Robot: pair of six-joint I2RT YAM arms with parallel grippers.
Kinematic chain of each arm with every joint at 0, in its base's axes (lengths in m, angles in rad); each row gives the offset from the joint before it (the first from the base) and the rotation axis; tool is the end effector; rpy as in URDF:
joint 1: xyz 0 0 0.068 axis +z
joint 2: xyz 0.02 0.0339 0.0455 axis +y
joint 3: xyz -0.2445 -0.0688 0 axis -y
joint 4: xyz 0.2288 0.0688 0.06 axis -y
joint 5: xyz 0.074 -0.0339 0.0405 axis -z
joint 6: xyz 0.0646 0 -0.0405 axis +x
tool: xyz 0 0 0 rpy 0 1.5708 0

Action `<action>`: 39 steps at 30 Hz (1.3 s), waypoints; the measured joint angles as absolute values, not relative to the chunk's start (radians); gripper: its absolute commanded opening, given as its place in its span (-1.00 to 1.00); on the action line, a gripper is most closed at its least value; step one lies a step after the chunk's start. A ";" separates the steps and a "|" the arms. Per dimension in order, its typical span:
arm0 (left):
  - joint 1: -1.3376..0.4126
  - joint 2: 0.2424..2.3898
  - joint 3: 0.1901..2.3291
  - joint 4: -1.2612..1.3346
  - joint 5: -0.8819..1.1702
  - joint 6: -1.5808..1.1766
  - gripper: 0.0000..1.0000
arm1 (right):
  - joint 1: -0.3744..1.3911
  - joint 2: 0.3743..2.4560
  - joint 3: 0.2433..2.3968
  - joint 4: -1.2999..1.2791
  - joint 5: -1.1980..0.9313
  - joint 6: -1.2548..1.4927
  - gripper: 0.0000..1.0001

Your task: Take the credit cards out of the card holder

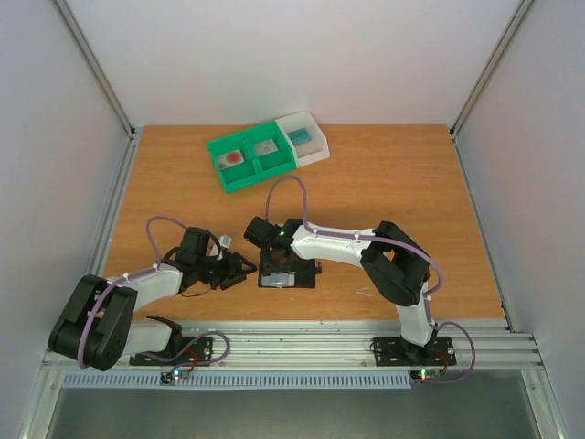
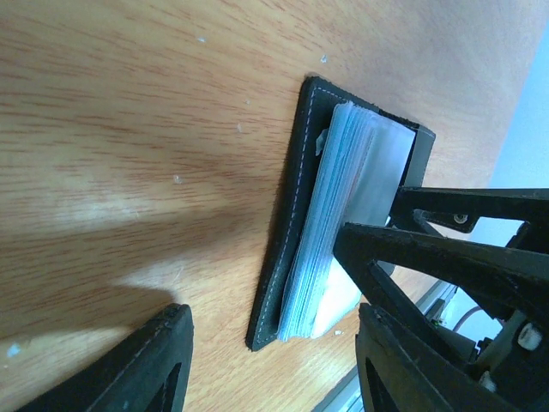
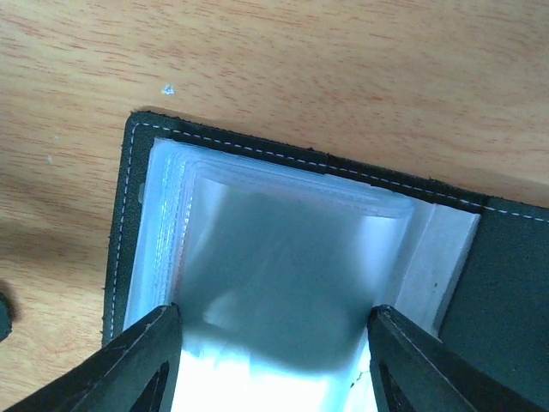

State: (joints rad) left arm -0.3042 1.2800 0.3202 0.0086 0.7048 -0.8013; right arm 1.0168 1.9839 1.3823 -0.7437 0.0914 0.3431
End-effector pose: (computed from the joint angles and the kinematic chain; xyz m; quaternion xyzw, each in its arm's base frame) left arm 0.1800 -0.1004 0.0944 -0.1179 0.8923 -0.4300 0.0709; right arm 0.2005 0.3130 0.1226 -0.3232 0.9385 0.0354 0.1159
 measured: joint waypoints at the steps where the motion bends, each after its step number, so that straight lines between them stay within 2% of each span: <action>1: -0.304 1.280 0.320 0.009 0.705 -0.802 0.06 | 1.016 1.984 1.380 -0.740 0.091 0.344 0.16; 9: -0.304 1.280 0.327 0.001 0.705 -0.804 0.12 | 1.011 1.945 1.308 -0.661 0.083 0.366 0.02; 16: -0.311 1.281 0.349 -0.004 0.704 -0.804 0.12 | 1.003 1.903 1.235 -0.590 0.091 0.383 -0.27; 24: -0.355 1.301 0.398 -0.049 0.704 -0.796 0.08 | 0.991 1.824 1.086 -0.418 0.066 0.390 -0.37; 31: -0.405 1.329 0.471 -0.064 0.699 -0.796 0.07 | 0.961 1.777 0.987 -0.294 0.006 0.400 -0.36; 39: -0.416 1.364 0.513 -0.058 0.690 -0.809 0.07 | 0.951 1.759 0.925 -0.174 -0.045 0.403 -0.44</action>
State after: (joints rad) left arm -0.4160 1.3636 0.5129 -0.0578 0.6903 -0.8085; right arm 0.9508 1.7592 0.9245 -0.1741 -0.0452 0.4026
